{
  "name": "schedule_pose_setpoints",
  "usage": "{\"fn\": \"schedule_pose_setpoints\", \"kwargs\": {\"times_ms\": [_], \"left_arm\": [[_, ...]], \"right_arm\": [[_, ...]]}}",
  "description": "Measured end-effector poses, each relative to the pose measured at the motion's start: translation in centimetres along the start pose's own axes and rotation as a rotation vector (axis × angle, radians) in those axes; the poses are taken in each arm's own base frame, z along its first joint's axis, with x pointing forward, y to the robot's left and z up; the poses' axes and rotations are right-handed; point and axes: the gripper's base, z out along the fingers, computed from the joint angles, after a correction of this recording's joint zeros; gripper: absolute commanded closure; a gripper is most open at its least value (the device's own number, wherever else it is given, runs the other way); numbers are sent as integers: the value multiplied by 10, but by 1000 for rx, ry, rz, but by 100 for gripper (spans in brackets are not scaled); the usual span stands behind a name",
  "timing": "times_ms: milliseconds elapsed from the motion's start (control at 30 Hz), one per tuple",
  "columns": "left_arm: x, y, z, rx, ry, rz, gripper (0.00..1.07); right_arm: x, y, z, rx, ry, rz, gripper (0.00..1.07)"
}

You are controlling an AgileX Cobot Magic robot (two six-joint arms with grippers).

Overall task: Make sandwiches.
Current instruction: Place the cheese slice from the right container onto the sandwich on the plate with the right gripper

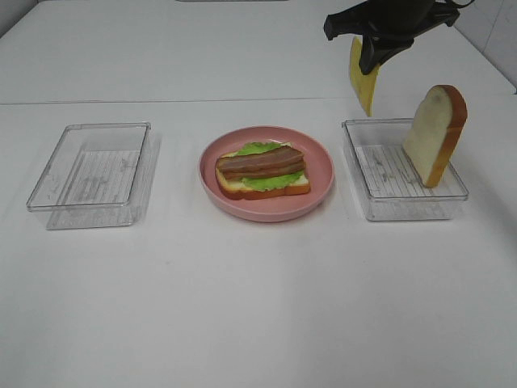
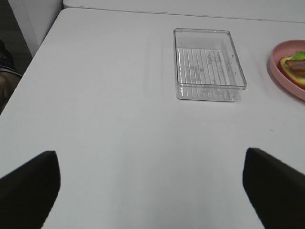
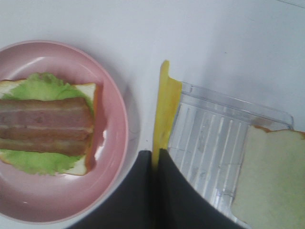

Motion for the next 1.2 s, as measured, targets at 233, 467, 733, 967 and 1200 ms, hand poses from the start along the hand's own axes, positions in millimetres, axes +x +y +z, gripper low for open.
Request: {"fn": "schedule_pose_setpoints", "kwargs": {"times_ms": [233, 467, 733, 967, 1200], "left_arm": [[0, 0, 0, 0, 0, 0, 10], [0, 0, 0, 0, 0, 0, 10], [0, 0, 0, 0, 0, 0, 10], [0, 0, 0, 0, 0, 0, 10], [0, 0, 0, 0, 0, 0, 10]], "right_arm": [[2, 25, -3, -81, 7, -29, 107], [7, 75, 1, -179, 8, -87, 107], [17, 115, 22, -231, 47, -144, 107], [26, 138, 47, -278, 97, -178, 107], [30, 140, 70, -268, 124, -198, 107]]}}
